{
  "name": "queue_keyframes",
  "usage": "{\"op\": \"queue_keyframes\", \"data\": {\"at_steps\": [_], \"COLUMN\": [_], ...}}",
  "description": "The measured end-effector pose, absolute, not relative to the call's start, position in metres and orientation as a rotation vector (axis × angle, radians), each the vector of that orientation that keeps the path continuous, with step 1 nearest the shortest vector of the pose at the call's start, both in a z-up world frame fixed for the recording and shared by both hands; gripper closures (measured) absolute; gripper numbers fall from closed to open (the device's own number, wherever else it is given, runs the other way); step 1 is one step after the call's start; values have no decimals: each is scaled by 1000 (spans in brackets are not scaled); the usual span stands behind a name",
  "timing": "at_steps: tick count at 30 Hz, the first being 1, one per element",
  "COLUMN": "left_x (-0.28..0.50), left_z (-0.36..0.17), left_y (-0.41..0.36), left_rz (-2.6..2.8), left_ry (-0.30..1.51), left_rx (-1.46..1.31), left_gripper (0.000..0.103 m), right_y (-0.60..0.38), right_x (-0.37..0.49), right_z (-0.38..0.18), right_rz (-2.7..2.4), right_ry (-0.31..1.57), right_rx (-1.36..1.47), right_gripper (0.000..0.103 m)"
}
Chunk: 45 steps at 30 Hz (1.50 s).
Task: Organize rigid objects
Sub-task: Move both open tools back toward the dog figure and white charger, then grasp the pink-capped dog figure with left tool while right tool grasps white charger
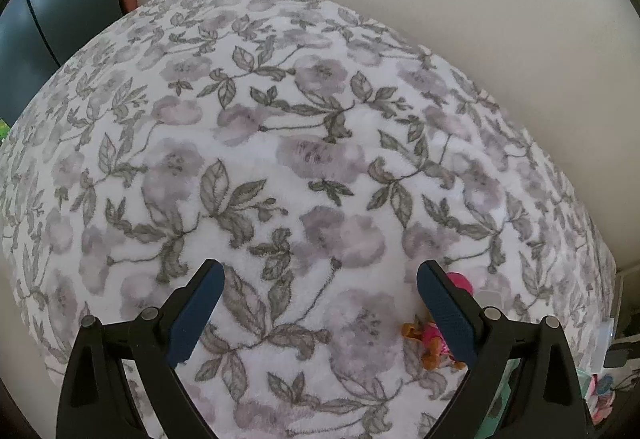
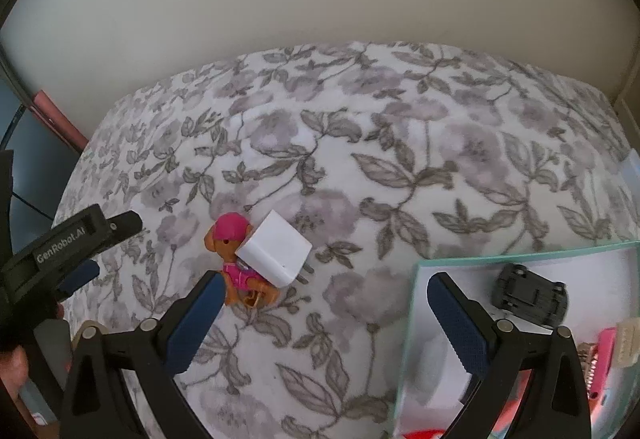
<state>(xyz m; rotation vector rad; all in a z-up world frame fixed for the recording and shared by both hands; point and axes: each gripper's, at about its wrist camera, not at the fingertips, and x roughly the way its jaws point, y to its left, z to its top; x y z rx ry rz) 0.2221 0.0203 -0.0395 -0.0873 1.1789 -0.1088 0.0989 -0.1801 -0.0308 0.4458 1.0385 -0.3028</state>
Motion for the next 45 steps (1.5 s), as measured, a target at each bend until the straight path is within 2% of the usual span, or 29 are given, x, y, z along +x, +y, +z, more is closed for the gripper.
{"op": "queue_keyframes", "data": {"at_steps": [9,14,21,26,35,45], "left_x": [226,228,230,232,228,220], "left_z": [-55,-62,-69,-74,-78,-77], "left_y": [15,15,11,8,-12,-39], "left_rz": [-117,-131,-172,-207,-294,-337], "left_ry": [1209,1230,1271,1299,1320,1292], "left_rx": [-114,-156,-195,-227,-224,-122], "left_gripper": [6,6,6,6,6,6], "right_y": [-179,-181,-174,-172,-180,-190], "right_x": [120,129,142,146,135,120], "right_z": [-52,-64,-73,-80,-76,-68], "right_rz": [-270,-234,-167,-179,-175,-230], "right_ry": [1050,1051,1047,1054,1032,1057], "right_rx": [501,563,620,629,660,576], "right_gripper": [3,14,23,44,49,49]}}
